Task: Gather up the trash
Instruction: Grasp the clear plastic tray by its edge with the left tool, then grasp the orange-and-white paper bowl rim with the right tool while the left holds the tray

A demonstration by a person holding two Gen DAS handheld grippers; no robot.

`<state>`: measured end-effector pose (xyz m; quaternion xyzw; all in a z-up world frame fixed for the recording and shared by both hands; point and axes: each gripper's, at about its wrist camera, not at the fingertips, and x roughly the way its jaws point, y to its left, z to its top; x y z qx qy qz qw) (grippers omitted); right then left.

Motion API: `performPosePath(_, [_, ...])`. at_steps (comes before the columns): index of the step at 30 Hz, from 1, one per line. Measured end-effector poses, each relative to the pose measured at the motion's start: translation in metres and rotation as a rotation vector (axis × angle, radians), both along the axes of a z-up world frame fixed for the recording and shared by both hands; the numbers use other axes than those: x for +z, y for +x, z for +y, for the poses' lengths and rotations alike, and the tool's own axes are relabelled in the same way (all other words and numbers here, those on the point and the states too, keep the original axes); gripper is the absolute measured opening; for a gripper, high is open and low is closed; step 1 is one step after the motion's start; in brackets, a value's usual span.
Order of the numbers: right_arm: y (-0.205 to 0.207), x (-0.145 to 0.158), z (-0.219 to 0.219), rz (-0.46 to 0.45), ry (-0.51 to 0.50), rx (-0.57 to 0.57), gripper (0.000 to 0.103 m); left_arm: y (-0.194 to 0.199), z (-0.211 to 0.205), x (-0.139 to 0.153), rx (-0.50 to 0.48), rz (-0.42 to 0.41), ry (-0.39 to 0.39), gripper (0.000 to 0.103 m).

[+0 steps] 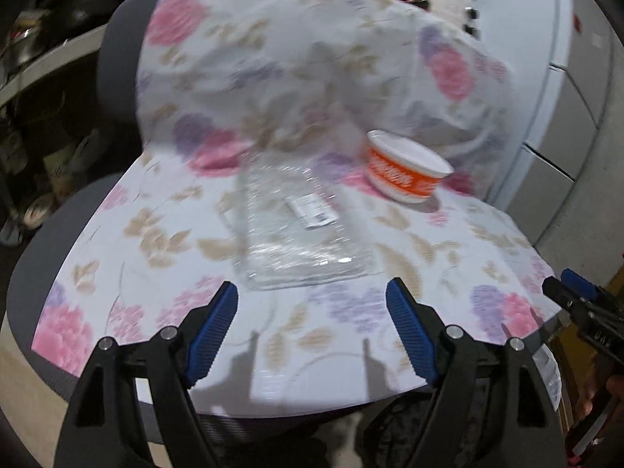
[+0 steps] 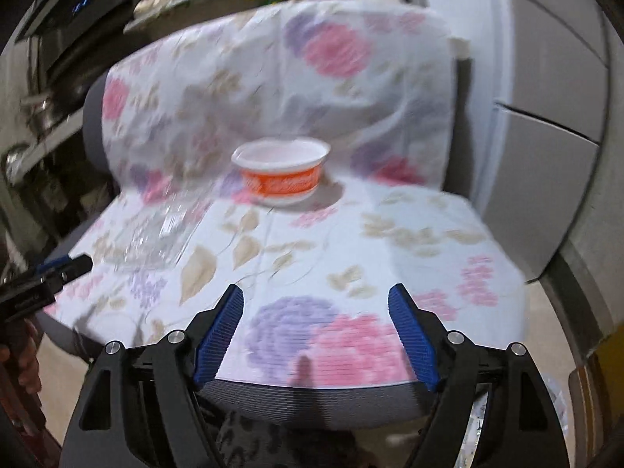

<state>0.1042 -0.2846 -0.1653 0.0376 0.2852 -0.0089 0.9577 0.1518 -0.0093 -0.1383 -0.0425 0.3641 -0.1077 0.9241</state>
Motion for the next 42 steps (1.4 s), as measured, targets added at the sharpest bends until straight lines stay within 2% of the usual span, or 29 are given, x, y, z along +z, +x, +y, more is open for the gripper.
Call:
performPosePath(5, [0.022,0.0,0.021,0.016,-0.014,0.046,0.077,0.011,0.02,-0.005,0.047,0.024,-0.005,0.076])
performPosePath(12, [0.057,0.017,0.032,0.004,-0.046,0.051,0.075,0.042,0.039,0.001,0.099,0.023,-0.007,0.076])
performPosePath(14, [0.067,0.019,0.035,0.007,-0.062,0.048,0.065,0.058,0.043,0.001,0.111,0.021,0.005,0.076])
performPosePath(17, [0.078,0.02,0.036,0.007,-0.08,0.037,0.054,0.085,0.046,-0.004,0.115,0.043,0.004,0.065])
performPosePath(19, [0.085,0.02,0.036,0.013,-0.081,0.042,0.05,0.103,0.045,-0.011,0.095,0.077,-0.017,0.057])
performPosePath(21, [0.093,0.018,0.036,0.021,-0.092,0.043,0.041,0.117,0.044,-0.018,0.084,0.113,-0.032,0.043])
performPosePath(25, [0.105,0.018,0.033,0.024,-0.098,0.038,0.034,0.139,0.038,-0.032,0.07,0.163,-0.035,0.037])
performPosePath(28, [0.118,0.018,0.027,0.023,-0.094,0.019,0.034,0.147,0.033,-0.041,0.061,0.192,-0.032,0.035])
performPosePath(30, [0.127,0.02,0.02,0.014,-0.083,-0.006,0.035,0.15,0.028,-0.048,0.047,0.207,-0.016,0.027])
performPosePath(31, [0.131,0.022,0.017,0.009,-0.077,-0.021,0.035,0.15,0.025,-0.049,0.046,0.191,0.006,0.026])
performPosePath(32, [0.137,0.024,0.013,0.005,-0.066,-0.039,0.035,0.149,0.023,-0.047,0.045,0.177,0.031,0.02])
performPosePath(33, [0.141,0.026,0.01,0.003,-0.057,-0.047,0.035,0.148,0.02,-0.046,0.047,0.165,0.064,0.008])
performPosePath(36, [0.156,0.031,0.0,0.0,-0.026,-0.075,0.035,0.141,0.024,-0.037,0.041,0.125,0.033,0.005])
performPosePath(42, [0.182,0.033,-0.014,0.018,0.036,-0.105,0.036,0.115,0.031,0.002,0.028,-0.003,-0.074,0.003])
